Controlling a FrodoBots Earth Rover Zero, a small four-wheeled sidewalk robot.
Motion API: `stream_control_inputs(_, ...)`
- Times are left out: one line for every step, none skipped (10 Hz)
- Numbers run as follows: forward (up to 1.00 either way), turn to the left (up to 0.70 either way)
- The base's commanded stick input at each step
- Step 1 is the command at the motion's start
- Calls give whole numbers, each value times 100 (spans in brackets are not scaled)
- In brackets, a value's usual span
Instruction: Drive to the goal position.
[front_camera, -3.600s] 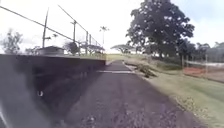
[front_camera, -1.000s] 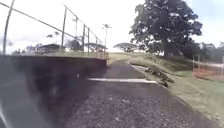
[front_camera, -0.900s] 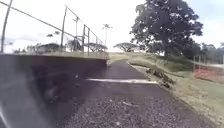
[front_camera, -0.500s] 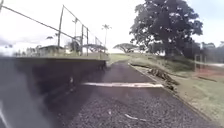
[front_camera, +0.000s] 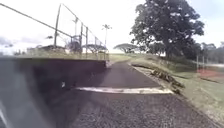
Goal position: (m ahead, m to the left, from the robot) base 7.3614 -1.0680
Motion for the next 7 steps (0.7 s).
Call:
stream_control_inputs(85, 0)
stream_control_inputs(85, 0)
stream_control_inputs(85, 0)
stream_control_inputs(85, 0)
stream_control_inputs(85, 0)
stream_control_inputs(85, 0)
stream_control_inputs(85, 0)
